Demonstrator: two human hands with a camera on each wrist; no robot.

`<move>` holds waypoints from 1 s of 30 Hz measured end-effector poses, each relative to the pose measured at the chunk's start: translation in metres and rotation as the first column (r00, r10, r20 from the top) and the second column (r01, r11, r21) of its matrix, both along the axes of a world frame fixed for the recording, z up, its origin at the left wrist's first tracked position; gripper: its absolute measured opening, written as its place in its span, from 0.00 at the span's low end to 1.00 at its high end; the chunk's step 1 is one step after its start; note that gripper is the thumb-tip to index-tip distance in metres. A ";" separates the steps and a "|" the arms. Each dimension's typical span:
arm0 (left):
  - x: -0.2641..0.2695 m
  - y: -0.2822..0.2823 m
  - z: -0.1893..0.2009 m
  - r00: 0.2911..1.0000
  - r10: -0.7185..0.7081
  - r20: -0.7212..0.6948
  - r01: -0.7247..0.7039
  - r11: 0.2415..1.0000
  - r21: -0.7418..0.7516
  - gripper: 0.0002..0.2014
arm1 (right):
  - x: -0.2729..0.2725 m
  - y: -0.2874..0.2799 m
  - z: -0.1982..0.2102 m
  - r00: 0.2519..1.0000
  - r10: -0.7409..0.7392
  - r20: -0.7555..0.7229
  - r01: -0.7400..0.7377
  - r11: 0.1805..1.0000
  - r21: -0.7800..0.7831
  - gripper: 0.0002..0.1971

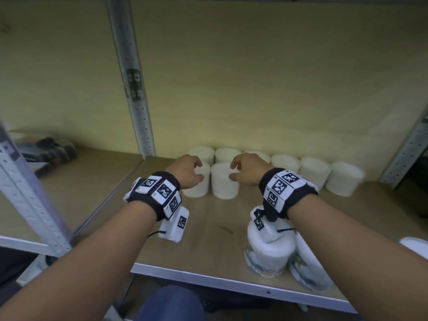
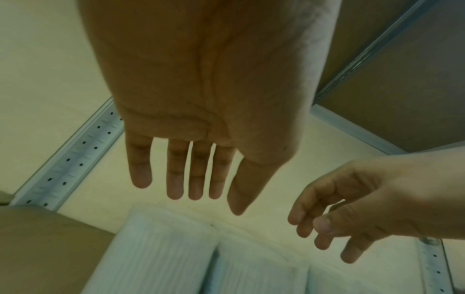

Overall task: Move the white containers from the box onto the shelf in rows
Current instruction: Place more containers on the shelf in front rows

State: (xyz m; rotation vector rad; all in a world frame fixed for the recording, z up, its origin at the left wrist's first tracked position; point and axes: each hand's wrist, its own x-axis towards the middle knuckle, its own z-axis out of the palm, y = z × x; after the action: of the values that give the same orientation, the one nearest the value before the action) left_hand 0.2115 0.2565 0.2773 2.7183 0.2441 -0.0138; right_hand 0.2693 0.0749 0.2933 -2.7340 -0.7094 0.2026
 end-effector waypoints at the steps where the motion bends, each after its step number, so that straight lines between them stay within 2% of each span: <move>1: 0.005 0.003 -0.002 1.000 0.006 -0.006 -0.006 1.000 0.006 0.23 | 0.005 0.005 -0.001 1.000 0.005 -0.004 -0.005 1.000 -0.020 0.22; 8: 0.038 0.011 -0.013 0.999 0.012 -0.038 -0.010 0.999 0.054 0.27 | 0.037 0.030 -0.008 1.000 -0.007 -0.029 0.002 0.983 -0.182 0.25; 15: 0.057 0.014 -0.022 0.996 0.013 -0.087 -0.001 0.991 0.132 0.28 | 0.059 0.046 -0.015 0.998 -0.013 -0.055 -0.005 0.951 -0.308 0.32; 30: 0.059 0.019 -0.029 0.998 0.006 -0.063 0.002 0.991 0.135 0.27 | 0.065 0.051 -0.020 1.000 0.011 -0.019 -0.018 0.929 -0.370 0.32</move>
State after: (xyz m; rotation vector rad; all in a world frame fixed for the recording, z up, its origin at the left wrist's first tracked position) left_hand 0.2700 0.2753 0.2485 2.8559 0.2754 -0.0854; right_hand 0.3341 0.1262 0.2737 -3.0794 -0.7525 0.4002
